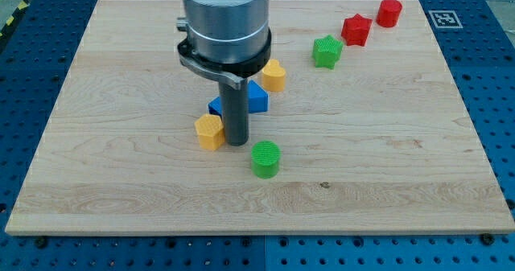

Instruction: Slightly push the triangle towards top

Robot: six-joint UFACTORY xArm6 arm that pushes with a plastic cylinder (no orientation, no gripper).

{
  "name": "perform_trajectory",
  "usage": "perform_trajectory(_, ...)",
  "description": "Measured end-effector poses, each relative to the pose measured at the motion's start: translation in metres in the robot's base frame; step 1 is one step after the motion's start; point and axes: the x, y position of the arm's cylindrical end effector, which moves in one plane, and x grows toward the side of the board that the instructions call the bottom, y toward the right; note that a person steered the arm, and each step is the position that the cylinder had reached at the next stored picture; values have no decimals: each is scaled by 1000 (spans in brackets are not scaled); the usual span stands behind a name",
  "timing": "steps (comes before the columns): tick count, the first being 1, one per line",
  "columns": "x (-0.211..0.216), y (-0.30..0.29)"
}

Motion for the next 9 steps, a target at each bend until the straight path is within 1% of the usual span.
perform_trajectory(1, 0, -12)
perform_trajectory(3, 17, -2)
perform_trajectory(4, 11, -2)
perform_trajectory(5, -12, -2)
perform_trajectory(7, -17, -1)
perform_trajectory(8, -7, 25)
perform_trajectory(9, -9, 45)
